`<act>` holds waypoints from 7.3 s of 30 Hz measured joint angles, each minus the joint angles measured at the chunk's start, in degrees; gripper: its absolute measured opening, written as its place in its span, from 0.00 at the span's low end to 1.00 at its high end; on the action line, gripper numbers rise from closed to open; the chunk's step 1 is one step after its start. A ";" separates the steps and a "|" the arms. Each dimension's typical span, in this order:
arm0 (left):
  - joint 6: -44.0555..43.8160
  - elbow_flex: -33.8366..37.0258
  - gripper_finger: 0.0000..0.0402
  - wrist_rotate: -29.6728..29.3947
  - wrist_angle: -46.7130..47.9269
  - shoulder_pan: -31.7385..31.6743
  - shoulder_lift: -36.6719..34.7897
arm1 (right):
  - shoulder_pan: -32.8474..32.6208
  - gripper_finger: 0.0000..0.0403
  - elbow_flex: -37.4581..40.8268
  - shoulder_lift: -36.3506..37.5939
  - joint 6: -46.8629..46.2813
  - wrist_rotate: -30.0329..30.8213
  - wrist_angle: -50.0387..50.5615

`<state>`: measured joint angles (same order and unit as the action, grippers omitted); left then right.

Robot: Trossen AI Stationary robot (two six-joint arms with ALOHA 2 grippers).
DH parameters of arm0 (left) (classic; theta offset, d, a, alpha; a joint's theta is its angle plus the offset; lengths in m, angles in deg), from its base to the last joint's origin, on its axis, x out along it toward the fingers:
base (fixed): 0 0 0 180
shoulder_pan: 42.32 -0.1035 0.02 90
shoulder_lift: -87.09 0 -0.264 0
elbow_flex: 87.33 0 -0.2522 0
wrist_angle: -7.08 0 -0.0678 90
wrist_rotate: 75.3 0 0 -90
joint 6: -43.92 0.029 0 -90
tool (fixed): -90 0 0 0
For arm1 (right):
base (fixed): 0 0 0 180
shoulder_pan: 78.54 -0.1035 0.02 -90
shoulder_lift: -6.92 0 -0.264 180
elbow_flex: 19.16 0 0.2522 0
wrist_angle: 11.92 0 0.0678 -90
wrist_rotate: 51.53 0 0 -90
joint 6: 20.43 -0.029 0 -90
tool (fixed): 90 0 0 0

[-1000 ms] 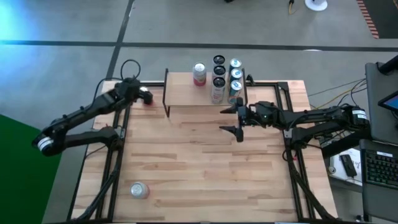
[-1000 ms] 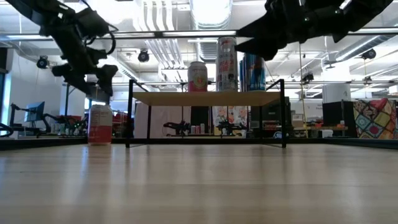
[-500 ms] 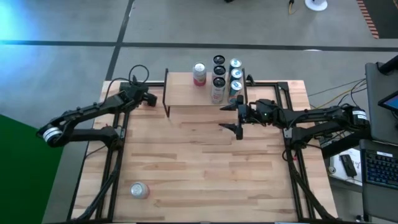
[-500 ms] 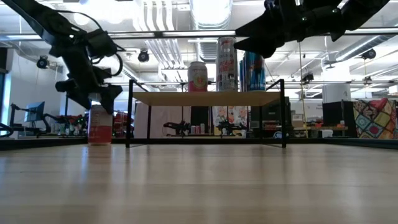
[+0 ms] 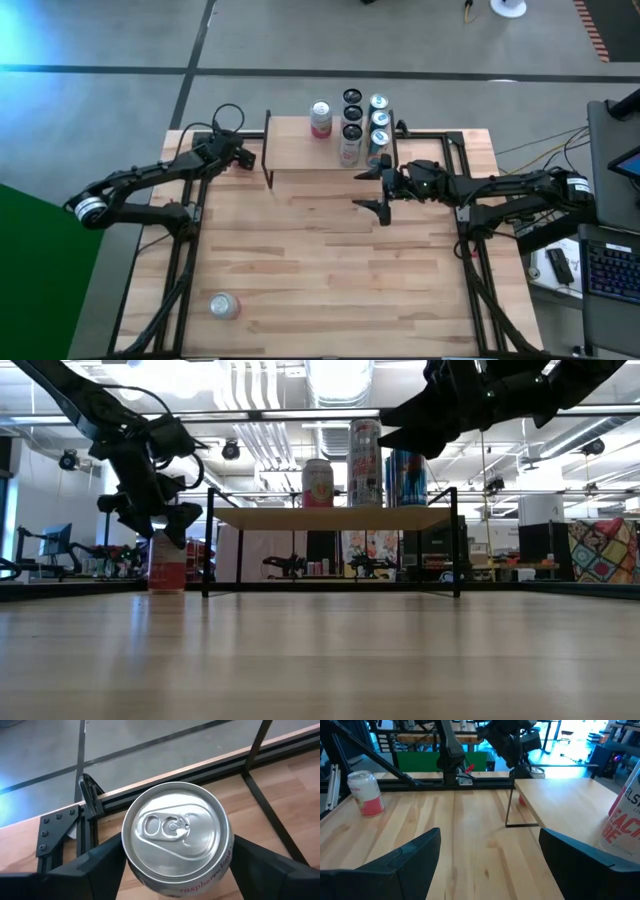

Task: Place canned beverage on shelf
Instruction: Put the top pink white soda can on the shelf aligned with the other pink white soda can

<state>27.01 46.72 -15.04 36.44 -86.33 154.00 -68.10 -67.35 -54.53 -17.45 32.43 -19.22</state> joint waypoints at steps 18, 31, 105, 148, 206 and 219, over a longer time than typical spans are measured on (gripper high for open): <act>10.29 0.54 0.72 20.52 7.40 2.56 -8.61 | 0.00 0.81 0.02 -0.02 -0.23 0.07 0.89; 8.90 -0.10 0.73 22.69 16.39 12.14 -20.56 | 0.00 0.81 0.07 -0.02 -0.11 0.07 1.04; -11.71 -12.57 0.73 -6.71 -1.22 79.50 13.19 | -7.16 0.81 -1.50 -13.32 -3.60 -26.06 -15.28; 23.98 -40.44 0.73 10.24 8.81 68.75 13.59 | -15.60 0.81 -15.21 -25.68 2.91 -17.71 -13.12; 23.45 -43.34 0.86 15.68 0.60 65.06 15.51 | -15.65 0.69 -19.93 -31.07 0.86 -27.24 -16.54; 14.17 -47.89 0.98 -2.54 12.05 67.15 15.62 | -15.72 0.70 -18.51 -29.35 2.21 -12.61 -13.51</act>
<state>41.18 -1.16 -17.58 48.49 -19.18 169.61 -83.82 -85.86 -83.88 -15.24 19.81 -32.73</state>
